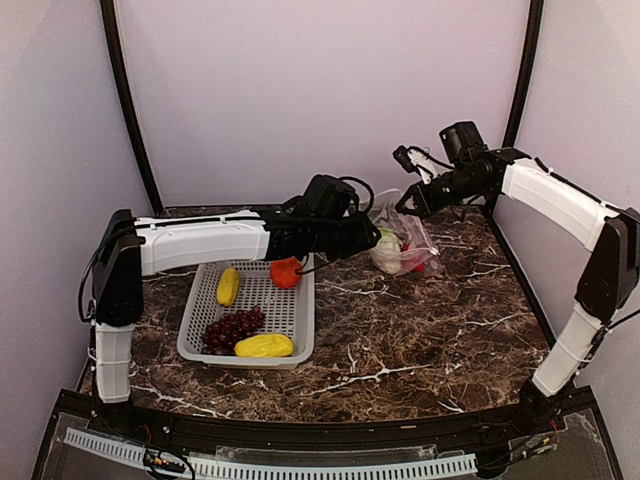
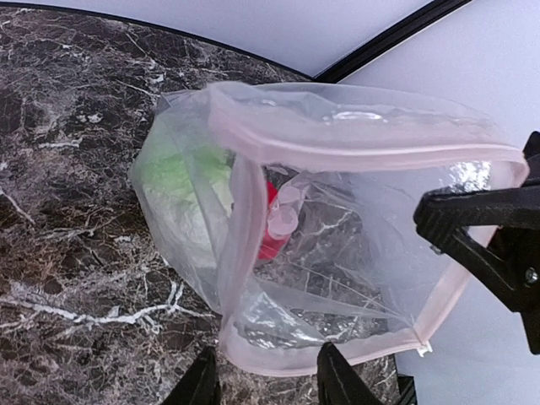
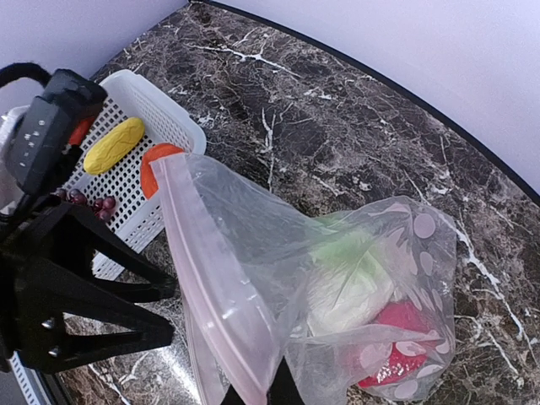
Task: Place the food in the zip-top bag and seal the zipper
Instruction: Adjust the zipper food storage bag at the center of the board.
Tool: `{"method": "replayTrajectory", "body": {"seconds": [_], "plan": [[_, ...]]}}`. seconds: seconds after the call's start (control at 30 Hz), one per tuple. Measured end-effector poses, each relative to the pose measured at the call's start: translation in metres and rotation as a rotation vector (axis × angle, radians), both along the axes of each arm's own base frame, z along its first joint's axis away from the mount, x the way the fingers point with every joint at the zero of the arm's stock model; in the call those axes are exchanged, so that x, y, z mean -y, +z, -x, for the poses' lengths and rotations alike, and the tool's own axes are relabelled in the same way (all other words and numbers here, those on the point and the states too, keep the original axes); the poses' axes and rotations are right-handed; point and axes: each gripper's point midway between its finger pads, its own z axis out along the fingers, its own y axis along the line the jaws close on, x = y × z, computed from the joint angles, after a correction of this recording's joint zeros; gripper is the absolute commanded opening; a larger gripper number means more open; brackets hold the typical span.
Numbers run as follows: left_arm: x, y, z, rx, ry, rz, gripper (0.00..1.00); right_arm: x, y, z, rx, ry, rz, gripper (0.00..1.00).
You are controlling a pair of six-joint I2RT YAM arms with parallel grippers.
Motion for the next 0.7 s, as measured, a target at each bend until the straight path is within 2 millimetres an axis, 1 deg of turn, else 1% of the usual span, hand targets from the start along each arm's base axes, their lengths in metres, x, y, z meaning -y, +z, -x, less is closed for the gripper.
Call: {"method": "replayTrajectory", "body": {"seconds": [0.03, 0.13, 0.17, 0.23, 0.3, 0.33, 0.37, 0.43, 0.5, 0.6, 0.7], "plan": [[0.003, -0.006, -0.005, -0.008, 0.005, -0.009, 0.29, 0.000, -0.002, 0.001, -0.004, 0.001, 0.000, 0.00], [0.010, -0.023, -0.015, -0.030, 0.014, -0.019, 0.17, 0.000, -0.007, 0.003, -0.017, 0.005, 0.001, 0.00], [0.010, -0.028, -0.018, -0.042, 0.021, -0.019, 0.10, 0.000, -0.009, 0.004, -0.021, 0.006, 0.001, 0.00], [0.011, -0.040, -0.024, -0.063, 0.027, -0.021, 0.05, 0.001, -0.010, 0.006, -0.024, 0.006, 0.001, 0.00], [0.012, -0.048, -0.027, -0.076, 0.023, -0.026, 0.02, 0.002, -0.010, 0.005, -0.020, 0.001, 0.003, 0.00], [0.013, -0.049, -0.028, -0.083, 0.020, -0.023, 0.01, 0.003, -0.010, 0.004, -0.013, -0.008, 0.011, 0.00], [0.013, -0.048, -0.029, -0.089, 0.017, -0.014, 0.01, 0.006, -0.011, 0.001, -0.004, -0.023, 0.025, 0.00], [0.019, -0.037, -0.028, -0.094, -0.007, 0.019, 0.01, 0.013, -0.012, -0.006, 0.020, -0.059, 0.065, 0.00], [0.029, -0.020, -0.024, -0.085, -0.041, 0.065, 0.01, 0.023, -0.010, -0.014, 0.049, -0.094, 0.099, 0.00], [0.036, 0.001, -0.010, -0.066, -0.080, 0.101, 0.01, 0.039, -0.001, -0.027, 0.092, -0.147, 0.128, 0.00], [0.038, 0.023, 0.010, -0.042, -0.110, 0.135, 0.01, 0.051, 0.006, -0.035, 0.122, -0.177, 0.147, 0.00]]}}
